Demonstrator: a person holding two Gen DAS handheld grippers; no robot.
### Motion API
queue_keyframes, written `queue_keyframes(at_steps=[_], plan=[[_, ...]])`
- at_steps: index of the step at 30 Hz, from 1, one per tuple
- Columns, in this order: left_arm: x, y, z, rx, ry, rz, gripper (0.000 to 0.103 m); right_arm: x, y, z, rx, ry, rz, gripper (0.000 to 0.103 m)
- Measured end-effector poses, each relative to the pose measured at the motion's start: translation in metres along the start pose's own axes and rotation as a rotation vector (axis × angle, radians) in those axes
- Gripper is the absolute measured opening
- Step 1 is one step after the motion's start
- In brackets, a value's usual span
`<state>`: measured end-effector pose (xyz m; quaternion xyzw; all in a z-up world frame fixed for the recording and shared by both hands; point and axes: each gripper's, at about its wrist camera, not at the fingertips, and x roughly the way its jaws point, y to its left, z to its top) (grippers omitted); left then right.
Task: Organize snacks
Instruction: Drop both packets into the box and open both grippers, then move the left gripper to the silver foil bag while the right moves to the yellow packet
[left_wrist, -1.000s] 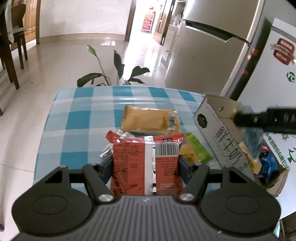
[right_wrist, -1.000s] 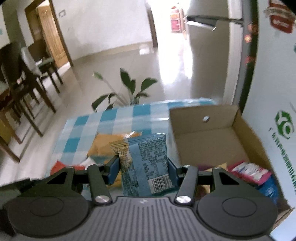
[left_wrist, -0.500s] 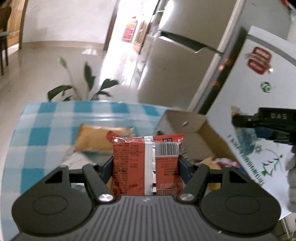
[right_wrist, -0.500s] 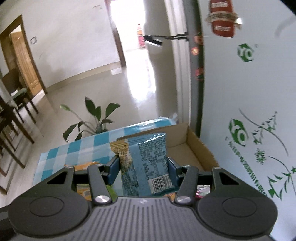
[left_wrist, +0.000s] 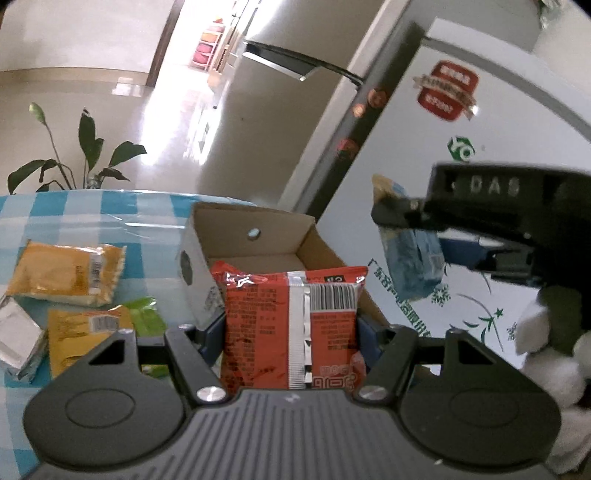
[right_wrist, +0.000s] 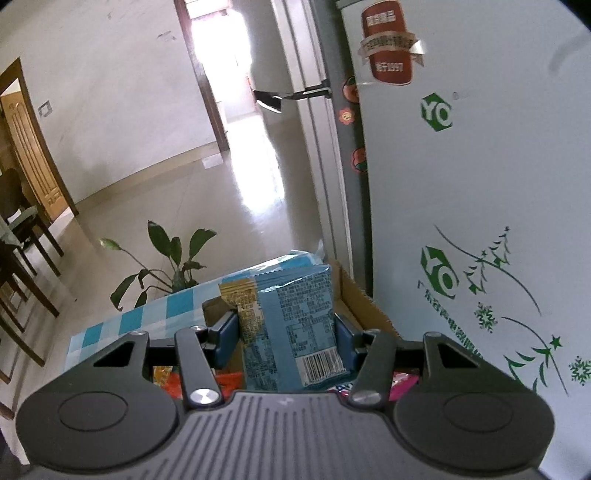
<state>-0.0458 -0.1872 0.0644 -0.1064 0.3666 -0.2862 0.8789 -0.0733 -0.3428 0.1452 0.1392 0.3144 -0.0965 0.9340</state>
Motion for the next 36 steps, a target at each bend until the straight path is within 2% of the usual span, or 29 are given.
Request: queue_keyframes(at_steps=[8,9,11,12,19,27,36], plan=[[0.017,-0.028,-0.007,0.118,0.034,0.019,0.070,0.000,-0.009,0.001,0.024,0.012,-0.007,0.060],[0.018,-0.031,-0.007,0.131,0.034,0.020,0.072,0.001,-0.010,0.001,0.027,0.014,-0.009,0.060],[0.019,-0.035,-0.007,0.154,0.041,0.031,0.084,0.000,-0.009,0.001,0.026,0.014,-0.009,0.061],[0.019,-0.037,-0.006,0.161,0.044,0.044,0.090,0.000,-0.009,0.002,0.028,0.012,-0.010,0.066],[0.005,-0.033,0.001,0.201,0.045,0.083,0.090,-0.001,-0.015,0.003,0.072,0.006,-0.001,0.070],[-0.019,-0.002,0.008,0.185,0.065,0.104,0.091,0.004,-0.014,0.002,0.091,0.019,0.016,0.073],[-0.057,0.059,0.021,0.161,0.067,0.194,0.092,0.012,0.007,-0.003,0.042,0.046,0.067,0.076]])
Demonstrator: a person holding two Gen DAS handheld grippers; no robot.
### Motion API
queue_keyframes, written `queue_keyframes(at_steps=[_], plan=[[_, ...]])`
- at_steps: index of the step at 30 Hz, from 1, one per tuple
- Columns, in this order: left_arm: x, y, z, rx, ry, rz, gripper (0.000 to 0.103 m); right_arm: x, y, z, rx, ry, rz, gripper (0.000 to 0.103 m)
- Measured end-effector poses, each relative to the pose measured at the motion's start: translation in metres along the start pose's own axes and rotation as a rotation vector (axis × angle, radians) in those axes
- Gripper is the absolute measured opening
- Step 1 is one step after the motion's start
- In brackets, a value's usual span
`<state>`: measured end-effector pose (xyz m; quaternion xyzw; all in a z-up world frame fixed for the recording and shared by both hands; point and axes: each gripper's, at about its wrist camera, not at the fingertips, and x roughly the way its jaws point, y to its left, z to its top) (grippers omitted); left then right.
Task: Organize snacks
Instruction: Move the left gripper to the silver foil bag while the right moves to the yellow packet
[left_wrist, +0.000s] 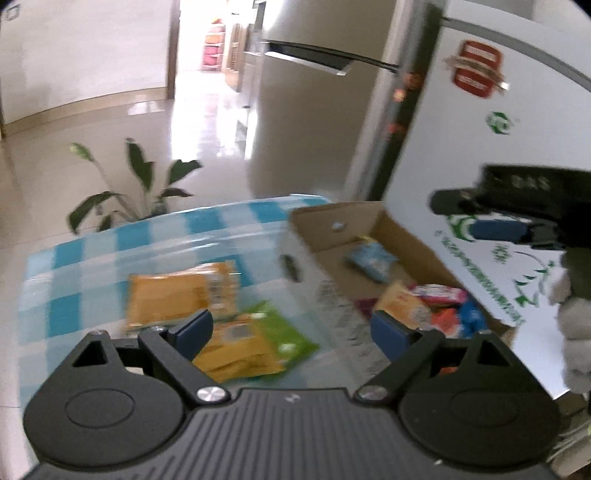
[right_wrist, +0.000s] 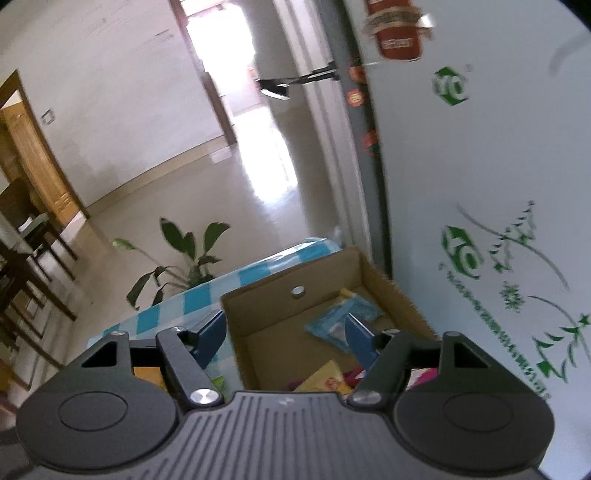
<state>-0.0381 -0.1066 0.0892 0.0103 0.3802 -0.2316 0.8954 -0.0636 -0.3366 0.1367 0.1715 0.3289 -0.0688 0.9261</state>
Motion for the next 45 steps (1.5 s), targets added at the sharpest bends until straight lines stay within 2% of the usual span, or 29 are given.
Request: queue_keyframes(at_steps=[4,8,11,17,22,26,31,36,41,45], plan=[[-0.007,0.035,-0.001,0.000,0.002,0.082,0.093,0.008,0.017,-0.005,-0.034,0.030,0.054,0.076],[-0.007,0.074,-0.002,-0.073,0.012,0.167,0.093,0.020,0.042,-0.016,-0.094,0.075,0.111,0.076],[-0.003,0.100,-0.007,-0.151,0.013,0.197,0.093,0.031,0.060,-0.026,-0.142,0.117,0.140,0.076],[0.018,0.130,-0.012,-0.237,0.059,0.218,0.093,0.056,0.093,-0.049,-0.268,0.197,0.162,0.076],[0.035,0.140,-0.012,-0.295,0.080,0.220,0.093,0.082,0.116,-0.066,-0.359,0.250,0.165,0.076],[0.054,0.136,-0.016,-0.298,0.109,0.236,0.093,0.100,0.130,-0.075,-0.428,0.269,0.167,0.076],[0.077,0.139,-0.022,-0.341,0.159,0.253,0.093,0.121,0.136,-0.083,-0.446,0.288,0.147,0.076],[0.082,0.142,-0.025,-0.342,0.179,0.252,0.094,0.136,0.136,-0.091,-0.451,0.344,0.140,0.076],[0.076,0.144,-0.025,-0.312,0.213,0.248,0.095,0.131,0.140,-0.103,-0.493,0.412,0.198,0.089],[0.065,0.148,-0.025,-0.245,0.242,0.285,0.095,0.119,0.144,-0.112,-0.518,0.475,0.281,0.091]])
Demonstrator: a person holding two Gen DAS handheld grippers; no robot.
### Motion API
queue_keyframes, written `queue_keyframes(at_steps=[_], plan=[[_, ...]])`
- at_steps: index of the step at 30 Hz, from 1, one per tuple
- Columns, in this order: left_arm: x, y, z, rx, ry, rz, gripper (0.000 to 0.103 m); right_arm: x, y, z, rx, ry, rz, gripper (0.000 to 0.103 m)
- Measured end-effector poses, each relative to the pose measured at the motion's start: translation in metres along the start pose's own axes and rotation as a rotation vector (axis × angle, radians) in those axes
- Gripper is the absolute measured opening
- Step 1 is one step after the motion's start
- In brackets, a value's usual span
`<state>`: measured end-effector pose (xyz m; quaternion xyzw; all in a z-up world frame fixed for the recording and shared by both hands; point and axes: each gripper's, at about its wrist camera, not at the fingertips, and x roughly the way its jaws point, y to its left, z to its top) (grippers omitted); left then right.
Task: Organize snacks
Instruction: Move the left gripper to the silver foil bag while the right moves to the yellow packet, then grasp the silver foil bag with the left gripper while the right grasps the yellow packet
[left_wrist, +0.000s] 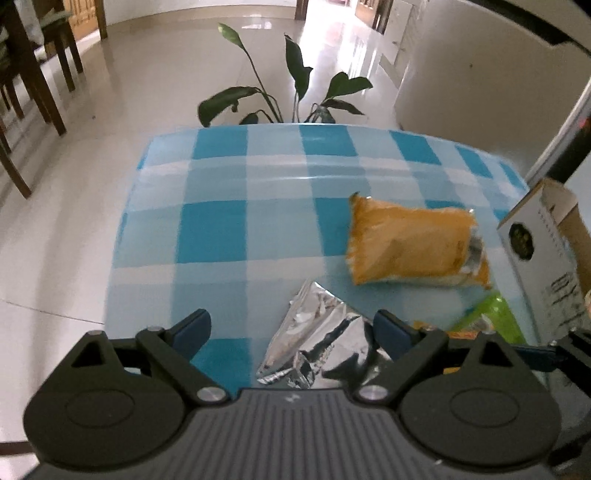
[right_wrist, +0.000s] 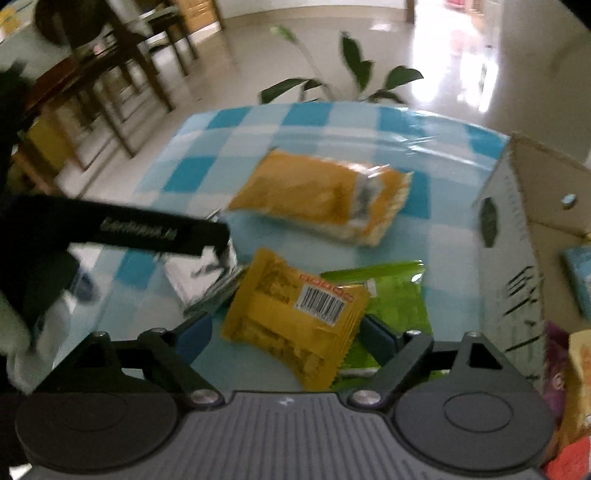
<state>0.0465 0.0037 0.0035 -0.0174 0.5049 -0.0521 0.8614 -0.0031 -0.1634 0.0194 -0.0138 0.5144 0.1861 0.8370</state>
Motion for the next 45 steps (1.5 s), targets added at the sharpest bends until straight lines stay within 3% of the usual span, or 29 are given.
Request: queue_keyframes(at_steps=[5,10,18,20,22,28,35,39,45], plan=[[-0.011,0.017,-0.001,0.030,0.008,0.069,0.094,-0.010,0.017,-0.012,-0.076,0.056,0.107,0.090],[-0.016,0.036,0.002,-0.125,0.006,-0.066,0.094,-0.018,0.025,-0.008,-0.171,-0.008,0.018,0.090],[-0.005,0.019,0.000,-0.148,0.057,-0.129,0.094,0.002,0.041,-0.008,-0.274,-0.013,-0.054,0.090],[-0.002,0.016,-0.002,-0.169,0.081,-0.116,0.094,0.007,0.045,-0.011,-0.297,0.000,-0.070,0.090],[-0.001,0.016,-0.004,-0.206,0.093,-0.110,0.094,0.007,0.049,-0.014,-0.331,0.001,-0.094,0.082],[0.000,0.017,-0.008,-0.333,0.104,-0.103,0.094,0.000,0.044,-0.015,-0.278,0.016,-0.111,0.070],[0.014,0.008,-0.006,-0.314,0.097,-0.031,0.094,-0.001,0.049,-0.022,-0.269,0.046,-0.134,0.072],[0.017,0.001,-0.007,-0.233,0.094,0.014,0.096,0.000,0.050,-0.024,-0.272,0.035,-0.125,0.078],[0.017,0.015,-0.013,-0.220,0.122,0.084,0.097,0.003,0.055,-0.028,-0.309,0.021,-0.137,0.081]])
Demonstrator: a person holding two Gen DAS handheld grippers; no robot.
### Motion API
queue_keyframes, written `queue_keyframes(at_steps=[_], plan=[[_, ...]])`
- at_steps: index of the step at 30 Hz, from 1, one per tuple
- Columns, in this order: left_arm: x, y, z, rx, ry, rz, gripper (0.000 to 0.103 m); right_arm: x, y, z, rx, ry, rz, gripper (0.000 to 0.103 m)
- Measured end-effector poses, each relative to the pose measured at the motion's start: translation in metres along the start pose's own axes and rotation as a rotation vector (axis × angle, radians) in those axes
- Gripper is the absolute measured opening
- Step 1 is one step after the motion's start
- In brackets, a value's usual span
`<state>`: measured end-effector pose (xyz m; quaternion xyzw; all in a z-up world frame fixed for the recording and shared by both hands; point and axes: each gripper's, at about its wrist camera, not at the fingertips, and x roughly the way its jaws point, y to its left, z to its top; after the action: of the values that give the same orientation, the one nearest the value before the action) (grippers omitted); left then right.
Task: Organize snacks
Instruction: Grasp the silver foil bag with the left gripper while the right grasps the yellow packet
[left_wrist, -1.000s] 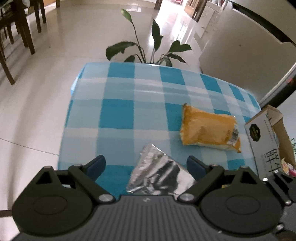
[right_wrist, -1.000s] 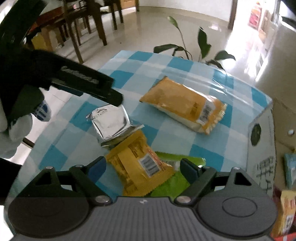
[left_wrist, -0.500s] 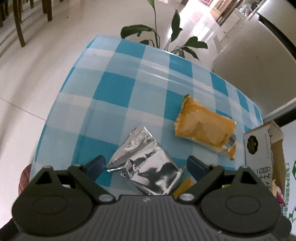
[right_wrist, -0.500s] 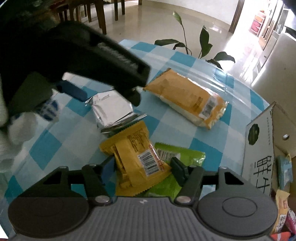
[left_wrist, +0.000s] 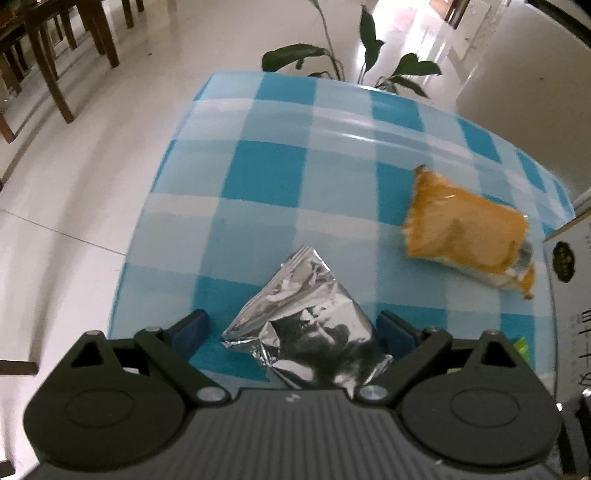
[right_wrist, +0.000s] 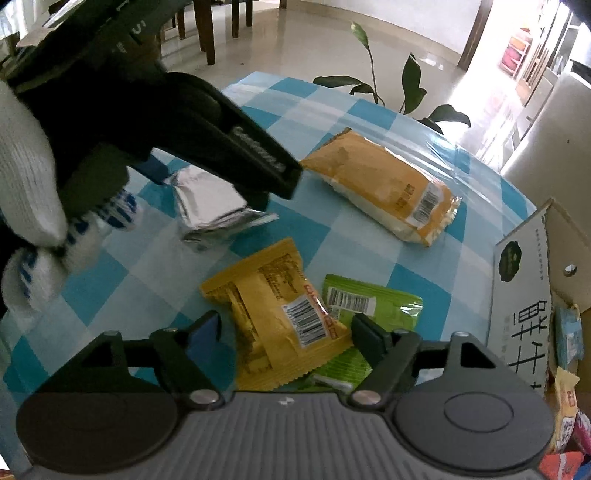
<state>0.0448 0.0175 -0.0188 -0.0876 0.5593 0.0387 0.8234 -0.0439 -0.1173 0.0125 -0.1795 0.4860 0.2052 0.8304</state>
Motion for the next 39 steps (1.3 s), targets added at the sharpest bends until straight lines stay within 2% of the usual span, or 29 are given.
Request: queue_keyframes(at_steps=[2,7,9,14,17,20,21,30,39], plan=[[0.000,0.001,-0.001,0.022,0.001,0.008,0.097,-0.001,0.001,0.000,-0.010,-0.003,-0.019,0.072],[0.004,-0.008,-0.008,0.057,0.004,0.039,0.101,-0.004,-0.002,0.002,0.026,-0.010,-0.019,0.070],[0.004,-0.006,-0.008,0.032,0.012,0.034,0.101,-0.003,-0.001,0.002,0.021,-0.011,-0.027,0.069],[0.003,-0.005,-0.009,0.051,0.004,0.014,0.098,-0.007,-0.006,0.004,0.051,-0.020,-0.033,0.068],[-0.004,-0.005,-0.011,0.062,-0.033,0.001,0.083,-0.012,-0.012,0.007,0.072,-0.032,-0.057,0.068],[-0.009,-0.003,-0.011,0.061,-0.052,-0.046,0.075,-0.016,-0.017,0.009,0.090,-0.045,-0.077,0.068],[-0.010,-0.002,-0.011,0.060,-0.053,-0.062,0.063,-0.017,-0.018,0.010,0.095,-0.047,-0.077,0.068],[-0.018,0.000,-0.011,0.069,-0.077,-0.103,0.062,-0.026,-0.020,0.015,0.119,-0.069,-0.100,0.068],[-0.037,0.002,-0.012,0.069,-0.127,-0.139,0.062,-0.057,-0.031,0.014,0.232,-0.129,-0.129,0.068]])
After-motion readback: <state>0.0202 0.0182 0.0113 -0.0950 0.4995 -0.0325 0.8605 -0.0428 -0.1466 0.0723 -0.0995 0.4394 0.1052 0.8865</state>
